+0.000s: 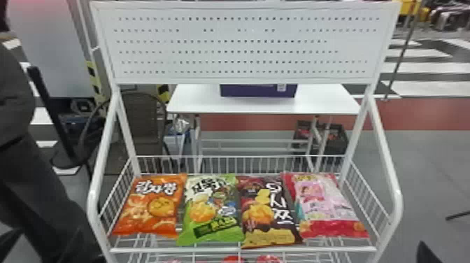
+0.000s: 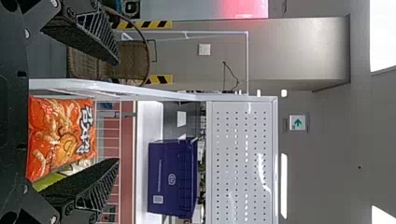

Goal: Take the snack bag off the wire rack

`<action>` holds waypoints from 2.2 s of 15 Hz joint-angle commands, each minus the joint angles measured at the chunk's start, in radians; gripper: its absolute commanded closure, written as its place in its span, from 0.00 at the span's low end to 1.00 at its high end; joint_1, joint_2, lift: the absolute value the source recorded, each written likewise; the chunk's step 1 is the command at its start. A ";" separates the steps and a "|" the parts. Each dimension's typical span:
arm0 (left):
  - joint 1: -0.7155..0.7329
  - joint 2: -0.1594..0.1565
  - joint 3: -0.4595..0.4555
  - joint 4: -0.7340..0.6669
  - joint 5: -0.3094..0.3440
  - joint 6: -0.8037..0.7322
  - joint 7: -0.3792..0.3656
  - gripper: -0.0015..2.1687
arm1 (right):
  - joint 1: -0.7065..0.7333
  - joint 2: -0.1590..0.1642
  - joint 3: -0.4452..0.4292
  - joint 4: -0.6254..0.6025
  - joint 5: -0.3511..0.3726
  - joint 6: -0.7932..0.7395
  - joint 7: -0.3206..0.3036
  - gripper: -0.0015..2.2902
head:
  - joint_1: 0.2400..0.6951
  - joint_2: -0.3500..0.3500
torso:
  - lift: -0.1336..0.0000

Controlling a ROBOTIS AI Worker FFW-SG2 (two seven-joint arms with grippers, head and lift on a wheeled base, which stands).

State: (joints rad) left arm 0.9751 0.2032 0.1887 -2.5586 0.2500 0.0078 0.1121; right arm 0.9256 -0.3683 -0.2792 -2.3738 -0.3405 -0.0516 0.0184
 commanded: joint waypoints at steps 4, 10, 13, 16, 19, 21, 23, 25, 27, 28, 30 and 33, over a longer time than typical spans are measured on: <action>-0.013 -0.001 -0.005 0.008 -0.012 0.007 0.005 0.07 | -0.008 -0.001 0.002 0.005 -0.008 0.005 0.005 0.09 | 0.57 0.50 | 1.00; -0.024 -0.001 -0.006 0.011 -0.014 0.022 0.005 0.07 | -0.019 -0.001 0.005 0.018 -0.012 0.005 0.008 0.09 | 0.57 0.50 | 1.00; -0.026 -0.001 -0.009 0.014 -0.014 0.022 0.005 0.07 | -0.022 -0.001 0.008 0.018 -0.012 0.005 0.009 0.09 | 0.57 0.50 | 1.00; -0.026 -0.002 -0.015 0.012 -0.017 0.022 0.003 0.07 | -0.123 -0.006 0.080 0.074 -0.009 0.066 0.008 0.09 | 0.57 0.50 | 1.00; -0.026 -0.002 -0.025 0.009 -0.026 0.022 0.001 0.07 | -0.347 -0.003 0.232 0.151 0.046 0.247 -0.009 0.09 | 0.57 0.50 | 1.00; -0.024 -0.002 -0.026 0.009 -0.026 0.022 0.001 0.07 | -0.488 0.011 0.311 0.223 0.061 0.361 -0.014 0.09 | 0.57 0.50 | 1.00; -0.024 0.002 -0.025 0.014 -0.026 0.022 0.003 0.07 | -0.602 0.026 0.382 0.309 0.055 0.404 -0.015 0.09 | 0.57 0.50 | 1.00; -0.022 0.007 -0.025 0.015 -0.026 0.022 0.003 0.07 | -0.697 0.049 0.430 0.418 0.080 0.404 -0.017 0.09 | 0.57 0.50 | 1.00; -0.018 0.010 -0.023 0.015 -0.026 0.022 0.003 0.07 | -0.778 0.065 0.468 0.513 0.120 0.407 -0.031 0.09 | 0.57 0.50 | 1.00; -0.016 0.013 -0.023 0.014 -0.026 0.022 0.003 0.07 | -0.804 0.066 0.480 0.555 0.129 0.404 -0.055 0.09 | 0.57 0.50 | 1.00; -0.013 0.018 -0.018 0.015 -0.026 0.022 0.003 0.07 | -0.847 0.071 0.486 0.633 0.130 0.391 -0.072 0.09 | 0.57 0.50 | 1.00; -0.013 0.019 -0.017 0.014 -0.026 0.022 0.003 0.07 | -0.875 0.071 0.486 0.694 0.127 0.388 -0.072 0.09 | 0.57 0.50 | 1.00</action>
State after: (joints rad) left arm 0.9619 0.2222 0.1725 -2.5445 0.2242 0.0300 0.1150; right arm 0.0618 -0.2979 0.2073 -1.7050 -0.2105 0.3370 -0.0537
